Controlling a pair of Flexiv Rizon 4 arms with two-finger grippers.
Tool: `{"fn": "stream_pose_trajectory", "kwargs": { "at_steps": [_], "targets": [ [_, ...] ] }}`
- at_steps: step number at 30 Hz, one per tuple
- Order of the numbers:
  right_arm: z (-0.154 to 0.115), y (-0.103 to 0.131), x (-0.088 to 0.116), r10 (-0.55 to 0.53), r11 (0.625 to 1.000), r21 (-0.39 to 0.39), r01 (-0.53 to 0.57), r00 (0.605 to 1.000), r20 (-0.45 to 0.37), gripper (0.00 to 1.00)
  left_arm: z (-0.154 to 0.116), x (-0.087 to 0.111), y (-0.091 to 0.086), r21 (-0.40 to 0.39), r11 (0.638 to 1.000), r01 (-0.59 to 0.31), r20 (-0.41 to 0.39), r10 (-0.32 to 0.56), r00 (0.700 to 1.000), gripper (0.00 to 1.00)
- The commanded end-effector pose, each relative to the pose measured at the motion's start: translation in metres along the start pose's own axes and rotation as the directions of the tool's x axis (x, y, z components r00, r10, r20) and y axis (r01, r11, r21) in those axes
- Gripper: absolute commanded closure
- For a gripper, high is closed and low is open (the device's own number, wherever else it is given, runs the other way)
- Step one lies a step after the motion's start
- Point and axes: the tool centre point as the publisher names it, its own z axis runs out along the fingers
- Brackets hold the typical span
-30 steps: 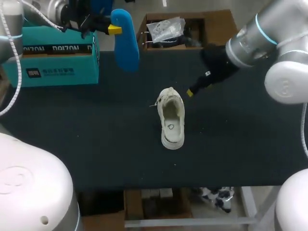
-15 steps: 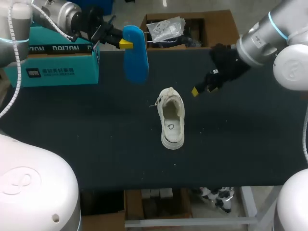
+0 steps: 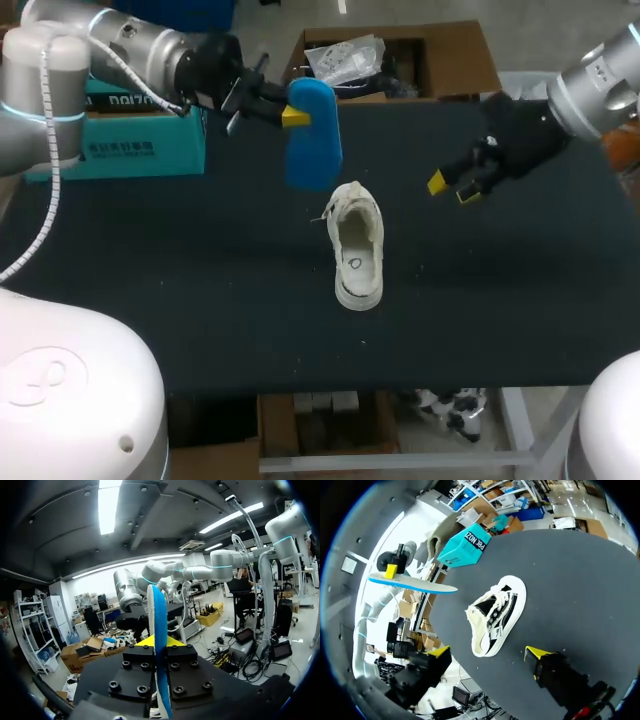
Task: Open the shoe tongue, take the insole out of the shoe, put the insole back into the shoe, and pack the shoe into the shoebox
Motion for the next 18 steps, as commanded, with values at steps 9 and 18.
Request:
{"fn": "stream_pose_trajectory", "kwargs": {
  "at_steps": [9,18],
  "targets": [
    [-0.002,0.000,-0.002,-0.001,1.000,0.004,0.001,1.000,-0.015,0.00,0.007,0.005,0.002,0.008,1.000,0.002,0.153,-0.003,0.988,1.00],
    [-0.005,-0.016,0.001,0.159,0.987,0.029,-0.158,0.985,-0.064,0.00,0.014,0.017,0.006,0.134,0.984,0.120,0.173,-0.142,0.975,1.00]
  ]
}}
